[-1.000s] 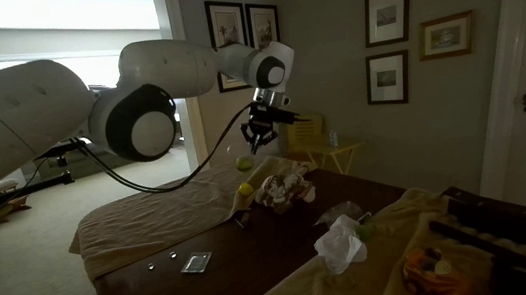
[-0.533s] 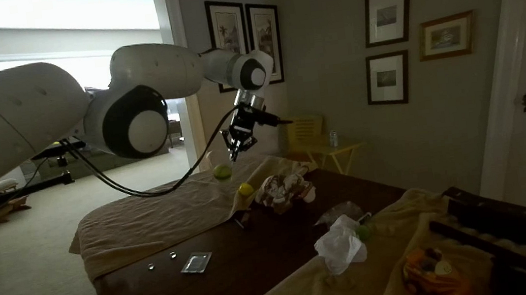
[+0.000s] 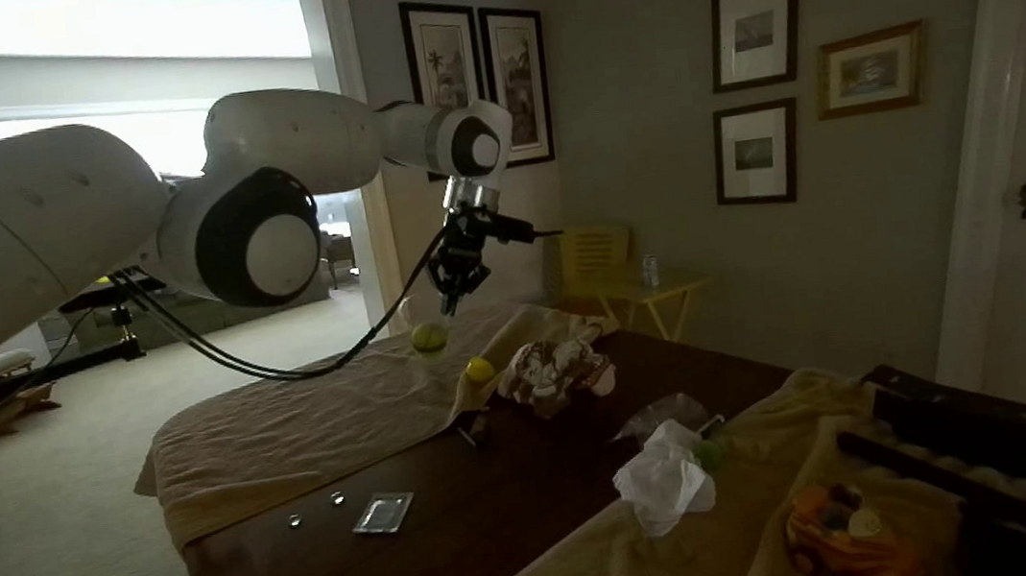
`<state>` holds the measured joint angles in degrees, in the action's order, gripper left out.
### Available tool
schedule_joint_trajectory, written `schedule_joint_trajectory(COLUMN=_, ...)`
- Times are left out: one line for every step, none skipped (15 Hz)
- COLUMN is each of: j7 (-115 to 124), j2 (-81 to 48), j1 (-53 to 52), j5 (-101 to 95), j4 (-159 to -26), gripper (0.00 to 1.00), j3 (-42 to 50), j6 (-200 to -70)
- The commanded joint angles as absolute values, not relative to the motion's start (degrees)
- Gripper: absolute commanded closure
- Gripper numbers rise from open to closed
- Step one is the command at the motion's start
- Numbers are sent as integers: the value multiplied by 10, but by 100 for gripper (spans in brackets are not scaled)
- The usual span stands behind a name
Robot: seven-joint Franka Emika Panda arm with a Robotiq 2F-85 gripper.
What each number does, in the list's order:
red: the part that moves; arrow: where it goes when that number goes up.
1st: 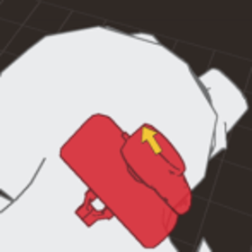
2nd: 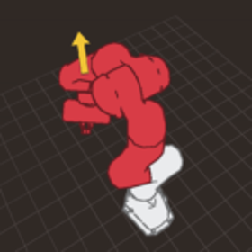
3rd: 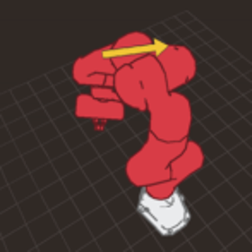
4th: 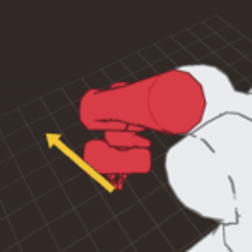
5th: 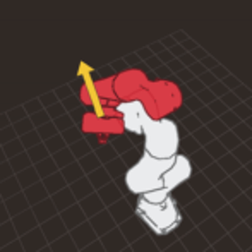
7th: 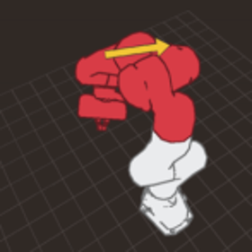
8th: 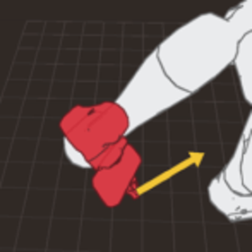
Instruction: Move the clear cup to the left.
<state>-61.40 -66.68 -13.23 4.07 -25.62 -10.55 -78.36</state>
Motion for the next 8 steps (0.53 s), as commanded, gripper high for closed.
schedule_joint_trajectory(j7=-616, j2=-662, j1=-131, j5=41, j4=-264, gripper=94, j3=-105, j6=-785)
schedule_joint_trajectory(j7=-616, j2=-662, j1=-131, j5=41, j4=-264, gripper=94, j3=-105, j6=-785)
schedule_joint_trajectory(j7=-617, j2=-662, j1=-131, j5=41, j4=-264, gripper=94, j3=-105, j6=-785)
schedule_joint_trajectory(j7=-617, j2=-662, j1=-131, j5=41, j4=-264, gripper=99, j3=-105, j6=-786)
schedule_joint_trajectory(j7=-606, j2=-666, j1=-129, j5=48, j4=-262, gripper=99, j3=-109, j6=-795)
schedule_joint_trajectory(j7=-587, j2=-672, j1=-124, j5=65, j4=-261, gripper=99, j3=-119, j6=-804)
schedule_joint_trajectory(j7=-564, j2=-675, j1=-125, j5=73, j4=-262, gripper=99, j3=-121, j6=-806)
schedule_joint_trajectory(j7=-547, j2=-679, j1=-129, j5=72, j4=-264, gripper=99, j3=-120, j6=-811)
